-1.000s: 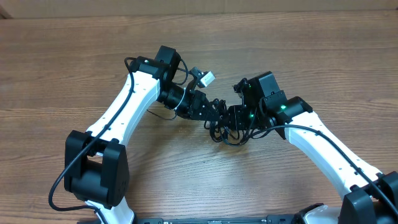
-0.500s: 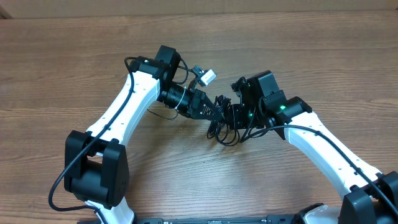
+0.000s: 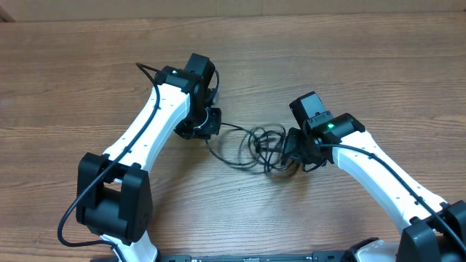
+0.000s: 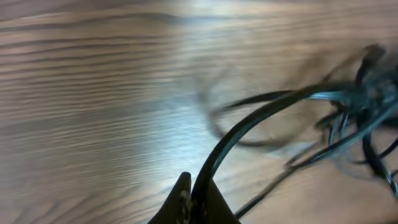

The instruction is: Untangle cables

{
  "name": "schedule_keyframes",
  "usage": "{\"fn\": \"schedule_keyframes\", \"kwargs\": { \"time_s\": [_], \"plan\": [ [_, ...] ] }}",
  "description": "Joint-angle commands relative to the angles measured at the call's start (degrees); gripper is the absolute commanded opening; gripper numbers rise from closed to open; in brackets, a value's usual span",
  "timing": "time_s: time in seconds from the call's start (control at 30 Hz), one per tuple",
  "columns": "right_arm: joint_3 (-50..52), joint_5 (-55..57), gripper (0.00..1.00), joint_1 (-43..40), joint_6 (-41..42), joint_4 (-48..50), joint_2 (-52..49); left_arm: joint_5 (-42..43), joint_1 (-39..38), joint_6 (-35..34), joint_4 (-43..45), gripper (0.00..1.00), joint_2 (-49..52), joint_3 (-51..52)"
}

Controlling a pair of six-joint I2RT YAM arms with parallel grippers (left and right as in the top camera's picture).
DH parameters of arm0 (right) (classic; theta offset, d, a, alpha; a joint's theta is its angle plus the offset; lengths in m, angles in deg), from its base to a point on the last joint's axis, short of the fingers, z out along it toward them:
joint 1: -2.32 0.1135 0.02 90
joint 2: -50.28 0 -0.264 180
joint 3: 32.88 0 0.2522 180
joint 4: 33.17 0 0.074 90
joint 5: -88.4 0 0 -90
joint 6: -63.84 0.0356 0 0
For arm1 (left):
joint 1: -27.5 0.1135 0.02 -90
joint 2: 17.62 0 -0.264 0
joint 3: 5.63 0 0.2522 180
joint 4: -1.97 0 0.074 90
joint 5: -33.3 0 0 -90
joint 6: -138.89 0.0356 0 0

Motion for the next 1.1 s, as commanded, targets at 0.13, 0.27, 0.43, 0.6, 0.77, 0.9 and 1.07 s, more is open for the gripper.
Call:
{"fn": "schedule_keyframes", "kwargs": {
  "time_s": [0.13, 0.27, 0.43, 0.6, 0.77, 0.9, 1.07],
  "plan": [
    [-0.7, -1.7, 0.04, -0.3, -2.1, 0.3, 0.3, -3.6, 0.2, -7.1, 0.5, 0.04, -1.7, -0.8],
    [-0.7, -3.4, 0.04, -0.3, -3.1, 1.5, 0.3, -3.7, 0.2, -7.1, 0.3, 0.05, -1.7, -0.8],
    [-0.7, -18.6, 0.04, -0.3, -16.6, 7.1, 0.3, -1.4, 0.2, -7.1, 0.2, 0.55, -1.7, -0.8],
    [-0.7, -27.6, 0.04, -0.3, -20.7, 11.6, 0.3, 11.1, 0.1, 1.3, 1.2, 0.59, -1.7, -0.8],
    [-0.7, -28.3, 0.04, -0.3, -20.7, 12.9, 0.3, 16.5, -0.6, 5.3, 3.9, 0.59, -1.7, -0.8],
    [-0.7, -28.3, 0.04, -0.3, -20.7, 12.9, 0.3, 16.3, -1.6, 5.4, 6.7, 0.61, -1.3, -0.8],
    [-0.7, -28.3, 0.04, -0.3, -20.7, 12.9, 0.3, 16.7, -3.1, 5.3, 8.4, 0.63, 0.8, -0.8]
  ]
}}
